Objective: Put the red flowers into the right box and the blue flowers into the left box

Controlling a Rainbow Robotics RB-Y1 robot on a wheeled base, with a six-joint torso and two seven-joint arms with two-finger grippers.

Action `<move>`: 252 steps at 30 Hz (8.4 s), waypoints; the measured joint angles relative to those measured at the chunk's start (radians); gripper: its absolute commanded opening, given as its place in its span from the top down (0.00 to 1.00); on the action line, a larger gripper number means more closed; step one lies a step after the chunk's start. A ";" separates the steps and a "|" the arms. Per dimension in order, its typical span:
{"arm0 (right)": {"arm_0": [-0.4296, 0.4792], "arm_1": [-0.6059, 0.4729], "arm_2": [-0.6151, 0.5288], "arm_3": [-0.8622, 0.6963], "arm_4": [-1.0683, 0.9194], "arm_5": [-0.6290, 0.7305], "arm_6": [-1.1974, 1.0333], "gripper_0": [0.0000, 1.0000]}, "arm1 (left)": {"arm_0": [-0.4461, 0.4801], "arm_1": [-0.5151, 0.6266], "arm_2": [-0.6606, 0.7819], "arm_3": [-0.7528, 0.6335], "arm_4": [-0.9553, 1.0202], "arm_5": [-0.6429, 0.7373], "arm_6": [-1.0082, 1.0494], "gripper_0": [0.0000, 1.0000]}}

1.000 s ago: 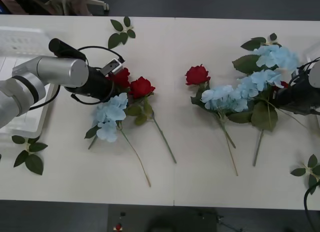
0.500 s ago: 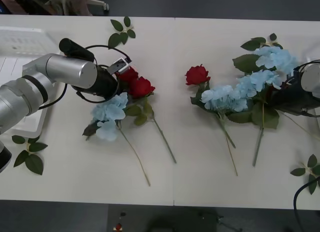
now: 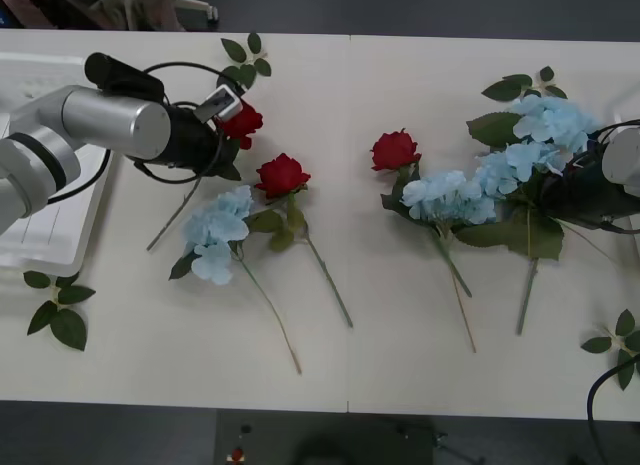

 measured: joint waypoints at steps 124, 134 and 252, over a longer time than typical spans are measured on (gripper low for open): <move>0.281 0.233 0.163 -0.832 -1.042 -0.423 0.956 0.17 | 0.171 -0.229 0.448 -0.710 0.251 -0.235 0.119 1.00; 0.208 0.288 0.159 -0.720 -1.029 -0.403 0.956 1.00 | 0.171 -0.229 0.448 -0.710 0.251 -0.235 0.119 1.00; 0.005 -0.497 0.464 0.028 -0.513 -0.231 0.281 0.27 | 0.271 0.029 -0.031 -0.567 -0.422 0.495 1.537 0.97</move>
